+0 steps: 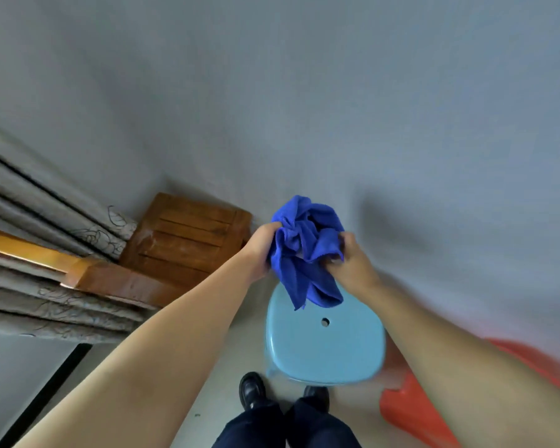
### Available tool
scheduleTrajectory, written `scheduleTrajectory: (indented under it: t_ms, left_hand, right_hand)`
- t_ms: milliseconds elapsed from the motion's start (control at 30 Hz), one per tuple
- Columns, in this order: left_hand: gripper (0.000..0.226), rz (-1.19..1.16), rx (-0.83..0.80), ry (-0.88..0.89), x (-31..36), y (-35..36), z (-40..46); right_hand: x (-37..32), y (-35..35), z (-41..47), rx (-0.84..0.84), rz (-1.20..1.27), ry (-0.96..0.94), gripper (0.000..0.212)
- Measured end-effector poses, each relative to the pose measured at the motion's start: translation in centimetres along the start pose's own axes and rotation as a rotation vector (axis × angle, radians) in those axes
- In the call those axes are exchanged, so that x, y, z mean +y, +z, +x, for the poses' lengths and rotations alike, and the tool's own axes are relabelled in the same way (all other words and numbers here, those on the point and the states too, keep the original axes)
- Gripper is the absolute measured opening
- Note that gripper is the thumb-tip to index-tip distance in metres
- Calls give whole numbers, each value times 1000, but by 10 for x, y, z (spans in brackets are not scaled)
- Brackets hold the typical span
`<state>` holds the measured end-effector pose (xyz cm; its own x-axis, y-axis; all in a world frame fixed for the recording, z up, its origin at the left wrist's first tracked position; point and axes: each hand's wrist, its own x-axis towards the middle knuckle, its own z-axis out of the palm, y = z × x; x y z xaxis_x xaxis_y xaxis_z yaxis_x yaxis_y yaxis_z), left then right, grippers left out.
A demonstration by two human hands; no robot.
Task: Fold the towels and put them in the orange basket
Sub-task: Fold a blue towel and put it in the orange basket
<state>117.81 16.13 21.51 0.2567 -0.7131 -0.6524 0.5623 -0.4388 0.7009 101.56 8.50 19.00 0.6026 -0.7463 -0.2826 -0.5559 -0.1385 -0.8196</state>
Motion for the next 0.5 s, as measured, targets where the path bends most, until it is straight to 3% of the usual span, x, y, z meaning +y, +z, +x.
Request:
scheduleTrajectory:
  t_ms: [100,200,233,300,367,500]
  left_hand:
    - [24,53,-38,-57,1,10,-3]
    - [28,132,-134,-88,2,14,-8]
    - [28,166,-162,-101,2,12,-10]
    - [23,256,-173,-101,2,5,-13]
    - [12,321,-159,-84,-1,-7,-13]
    - [48,579,-126,-44,-5,-18,-16]
  right_hand:
    - [-5,-8,-11,86,-59,-74,44]
    - [-22,-23,-28,201,-154,-102,14]
    - [-30,-31,-32,221,-119,-64,10]
    - [-52,-51,-38,278,-22,22,31]
    - [-69,-74,-34,325,106,91,37]
    - [-113,-100,-32,225,494,194,37]
